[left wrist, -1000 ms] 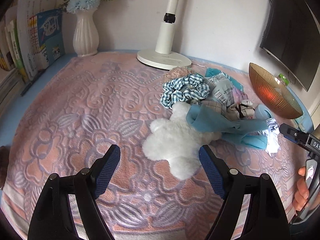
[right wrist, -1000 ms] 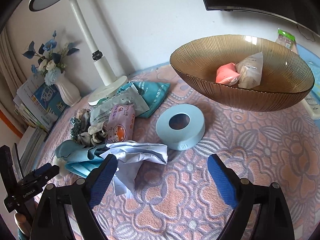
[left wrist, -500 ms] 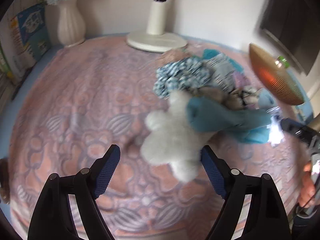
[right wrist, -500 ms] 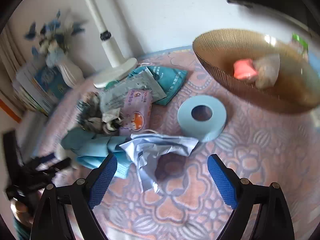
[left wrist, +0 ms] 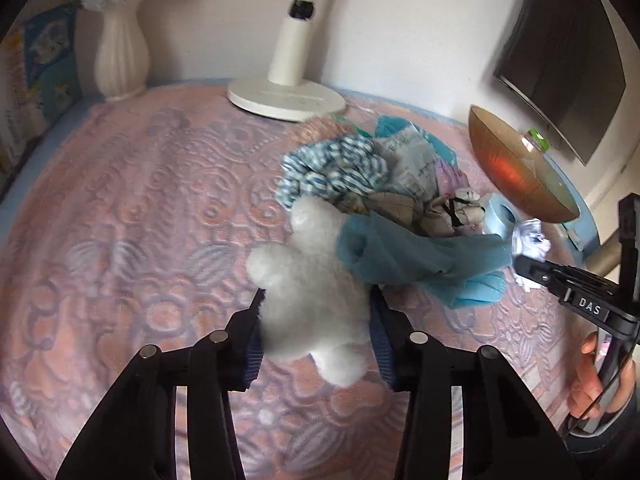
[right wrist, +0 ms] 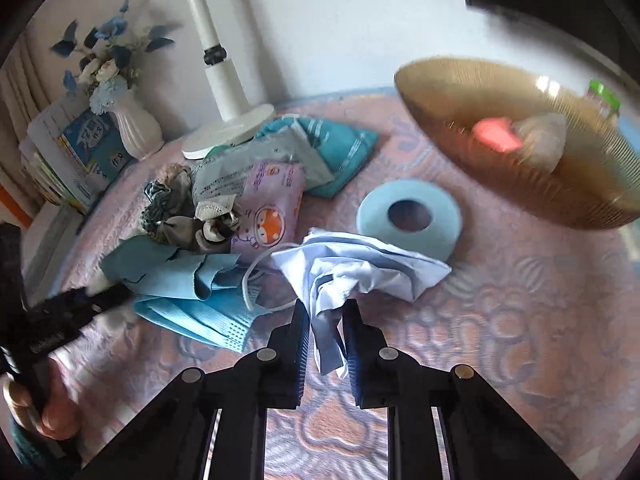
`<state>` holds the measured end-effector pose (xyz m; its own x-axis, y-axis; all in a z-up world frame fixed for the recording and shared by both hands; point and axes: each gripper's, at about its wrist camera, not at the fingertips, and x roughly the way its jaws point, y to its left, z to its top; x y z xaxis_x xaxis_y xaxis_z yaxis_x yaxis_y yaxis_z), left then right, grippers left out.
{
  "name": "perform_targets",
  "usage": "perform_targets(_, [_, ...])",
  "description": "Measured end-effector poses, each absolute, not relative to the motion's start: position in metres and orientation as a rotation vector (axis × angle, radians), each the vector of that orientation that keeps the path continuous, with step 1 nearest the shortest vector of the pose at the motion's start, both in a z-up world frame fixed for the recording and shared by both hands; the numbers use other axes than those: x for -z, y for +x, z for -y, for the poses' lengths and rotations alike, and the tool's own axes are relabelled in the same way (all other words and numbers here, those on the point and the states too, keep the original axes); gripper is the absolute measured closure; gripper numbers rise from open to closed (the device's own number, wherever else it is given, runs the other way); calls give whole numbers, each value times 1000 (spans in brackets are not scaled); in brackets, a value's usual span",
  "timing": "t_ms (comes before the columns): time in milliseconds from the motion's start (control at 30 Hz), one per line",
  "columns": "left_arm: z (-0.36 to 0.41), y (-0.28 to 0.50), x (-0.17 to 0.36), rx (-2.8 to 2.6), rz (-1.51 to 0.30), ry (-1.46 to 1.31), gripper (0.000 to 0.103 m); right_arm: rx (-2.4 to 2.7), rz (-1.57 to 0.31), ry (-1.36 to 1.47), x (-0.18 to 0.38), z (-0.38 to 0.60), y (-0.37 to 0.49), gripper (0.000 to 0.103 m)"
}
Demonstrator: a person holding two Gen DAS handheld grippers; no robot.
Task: Organize soft objects
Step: 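Grasp the white plush toy with the left tool while the right tool grasps the white shirt, then carry the plush toy and shirt into the amber bowl and release both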
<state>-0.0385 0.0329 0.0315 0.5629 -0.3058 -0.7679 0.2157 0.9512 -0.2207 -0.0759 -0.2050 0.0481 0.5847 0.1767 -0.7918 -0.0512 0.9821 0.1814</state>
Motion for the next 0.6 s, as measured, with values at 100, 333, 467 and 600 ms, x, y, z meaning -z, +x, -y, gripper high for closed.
perform_targets(100, [-45, -53, -42, 227, -871, -93, 61, -143, -886, 135, -62, 208, -88, 87])
perform_targets(333, [-76, -83, -68, 166, -758, -176, 61, -162, -820, 132, -84, 214, -106, 87])
perform_targets(467, [-73, -93, -90, 228, -701, -218, 61, -163, -784, 110, -97, 215, -114, 87])
perform_targets(600, [-54, -96, -109, 270, -666, -198, 61, -155, -736, 78, -113, 218, -121, 87])
